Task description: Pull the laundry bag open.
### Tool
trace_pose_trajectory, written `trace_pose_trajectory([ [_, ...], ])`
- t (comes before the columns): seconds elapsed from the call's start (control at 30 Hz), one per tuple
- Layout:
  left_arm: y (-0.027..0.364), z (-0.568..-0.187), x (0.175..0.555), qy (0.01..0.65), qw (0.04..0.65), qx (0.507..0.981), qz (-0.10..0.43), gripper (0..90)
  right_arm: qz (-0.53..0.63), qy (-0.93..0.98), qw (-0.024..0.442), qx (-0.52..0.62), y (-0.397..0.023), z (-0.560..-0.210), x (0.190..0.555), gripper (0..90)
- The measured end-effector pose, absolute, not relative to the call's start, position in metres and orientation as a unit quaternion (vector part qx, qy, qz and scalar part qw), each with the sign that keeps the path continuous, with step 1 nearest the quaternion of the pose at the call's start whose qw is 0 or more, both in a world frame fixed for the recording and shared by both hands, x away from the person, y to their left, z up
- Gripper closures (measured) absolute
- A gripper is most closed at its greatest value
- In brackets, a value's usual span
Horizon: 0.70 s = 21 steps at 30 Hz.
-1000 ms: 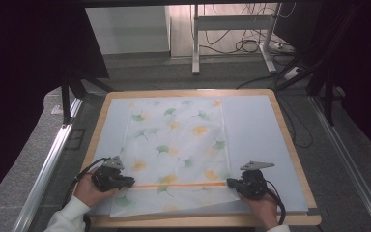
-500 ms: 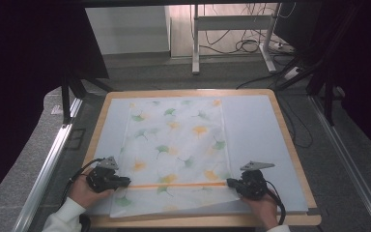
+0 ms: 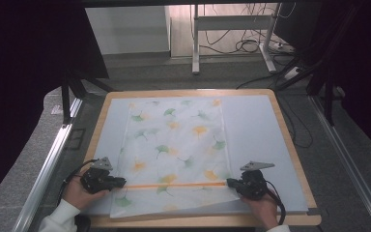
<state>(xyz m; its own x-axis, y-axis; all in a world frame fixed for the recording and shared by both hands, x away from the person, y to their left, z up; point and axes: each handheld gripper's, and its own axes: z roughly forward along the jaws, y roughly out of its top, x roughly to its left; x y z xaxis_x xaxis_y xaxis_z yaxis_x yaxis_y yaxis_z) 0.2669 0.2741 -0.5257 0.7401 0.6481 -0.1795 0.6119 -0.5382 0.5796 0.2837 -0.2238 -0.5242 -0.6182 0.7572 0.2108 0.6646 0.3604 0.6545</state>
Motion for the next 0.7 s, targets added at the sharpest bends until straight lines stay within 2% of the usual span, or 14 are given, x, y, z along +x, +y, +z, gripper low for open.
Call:
trace_pose_trajectory([
  [0.13,0.277,-0.526,0.266,0.362,0.32,0.875,0.027,85.0,0.365,0.822,0.064,0.432,-0.224,-0.524,0.284,89.8],
  [0.23,0.282,-0.525,0.265,0.369,0.305,0.877,0.044,90.0,0.365,0.822,0.063,0.432,-0.224,-0.524,0.284,89.8],
  [0.33,0.295,-0.53,0.264,0.381,0.322,0.866,0.03,90.0,0.365,0.822,0.062,0.432,-0.224,-0.524,0.284,89.8],
  [0.7,0.291,-0.528,0.264,0.377,0.322,0.868,0.028,90.0,0.365,0.822,0.063,0.433,-0.224,-0.524,0.284,89.8],
])
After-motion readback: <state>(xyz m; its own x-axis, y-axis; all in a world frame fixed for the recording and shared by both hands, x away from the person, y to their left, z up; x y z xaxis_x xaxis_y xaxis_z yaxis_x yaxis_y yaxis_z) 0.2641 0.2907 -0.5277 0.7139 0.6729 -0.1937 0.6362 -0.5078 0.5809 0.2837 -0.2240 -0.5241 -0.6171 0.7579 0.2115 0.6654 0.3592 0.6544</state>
